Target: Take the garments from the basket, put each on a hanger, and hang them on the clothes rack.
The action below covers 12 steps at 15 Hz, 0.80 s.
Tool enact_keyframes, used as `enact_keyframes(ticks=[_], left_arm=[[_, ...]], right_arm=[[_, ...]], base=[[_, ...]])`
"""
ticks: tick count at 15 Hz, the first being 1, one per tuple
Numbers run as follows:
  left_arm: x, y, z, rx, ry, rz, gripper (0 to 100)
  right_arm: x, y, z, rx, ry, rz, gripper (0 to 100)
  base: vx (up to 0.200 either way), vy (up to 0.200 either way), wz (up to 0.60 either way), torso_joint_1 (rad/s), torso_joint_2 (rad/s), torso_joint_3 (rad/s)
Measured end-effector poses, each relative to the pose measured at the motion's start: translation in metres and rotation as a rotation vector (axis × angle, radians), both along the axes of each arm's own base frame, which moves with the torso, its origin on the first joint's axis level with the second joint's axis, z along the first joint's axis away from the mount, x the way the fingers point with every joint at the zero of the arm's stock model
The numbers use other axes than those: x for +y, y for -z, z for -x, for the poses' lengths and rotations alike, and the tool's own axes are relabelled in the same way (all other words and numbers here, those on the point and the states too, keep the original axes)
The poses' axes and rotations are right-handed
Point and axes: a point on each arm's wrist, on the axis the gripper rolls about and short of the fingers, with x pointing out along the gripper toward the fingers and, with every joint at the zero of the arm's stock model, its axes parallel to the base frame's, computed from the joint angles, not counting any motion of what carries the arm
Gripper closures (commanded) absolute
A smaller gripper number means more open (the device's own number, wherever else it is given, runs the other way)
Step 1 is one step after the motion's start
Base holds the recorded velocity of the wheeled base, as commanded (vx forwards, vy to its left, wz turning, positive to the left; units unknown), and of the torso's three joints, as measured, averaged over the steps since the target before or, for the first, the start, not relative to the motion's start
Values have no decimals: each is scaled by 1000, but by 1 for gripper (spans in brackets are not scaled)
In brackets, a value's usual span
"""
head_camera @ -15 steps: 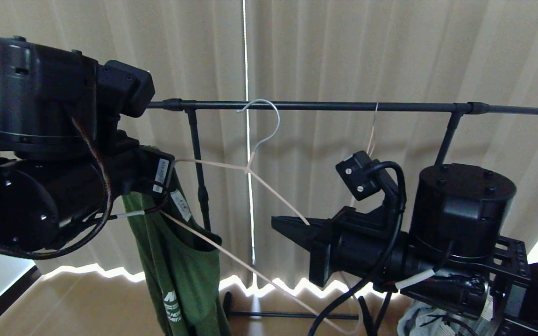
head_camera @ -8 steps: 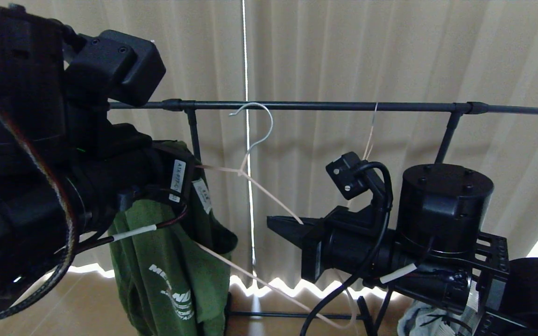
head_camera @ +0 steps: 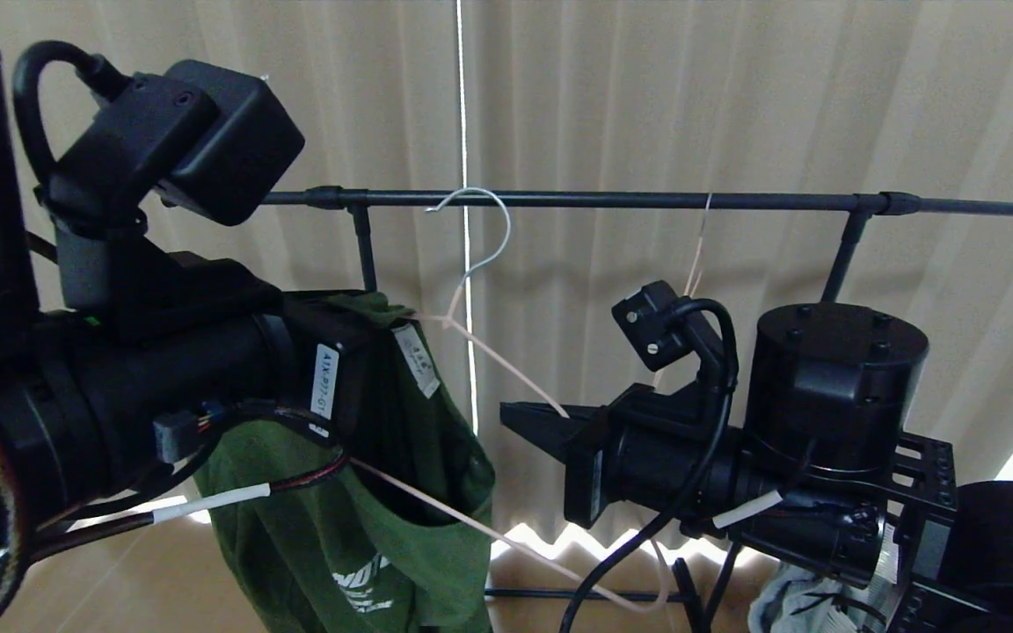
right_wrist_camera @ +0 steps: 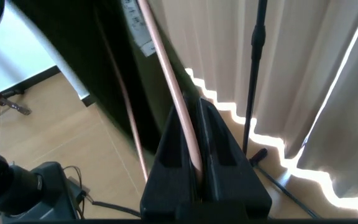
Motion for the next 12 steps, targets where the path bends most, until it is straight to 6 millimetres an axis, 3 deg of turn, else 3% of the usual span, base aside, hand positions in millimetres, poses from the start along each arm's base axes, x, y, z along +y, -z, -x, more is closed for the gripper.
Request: enact_keyframes(ticks=[2, 4, 10, 11, 12], left_arm=[[2, 1, 3, 4, 26, 5, 100], [6, 15, 8, 52, 117, -13, 100], [13, 28, 14, 47, 146, -104, 100], [13, 29, 14, 47, 147, -111, 0], [13, 30, 14, 50, 149, -115, 0]], right_arm=[[0, -2, -1, -5, 2, -3, 100], [1, -9, -2, -16, 7, -13, 100], [-2, -32, -10, -49, 26, -14, 100], [-3, -35, -10, -61, 28, -17, 100], [-4, -39, -10, -71, 31, -24, 100]], base=[[0, 0, 0, 0, 0, 0], [0, 0, 0, 0, 0, 0], [0, 0, 0, 0, 0, 0], [0, 0, 0, 0, 0, 0], [0, 0, 0, 0, 0, 0]])
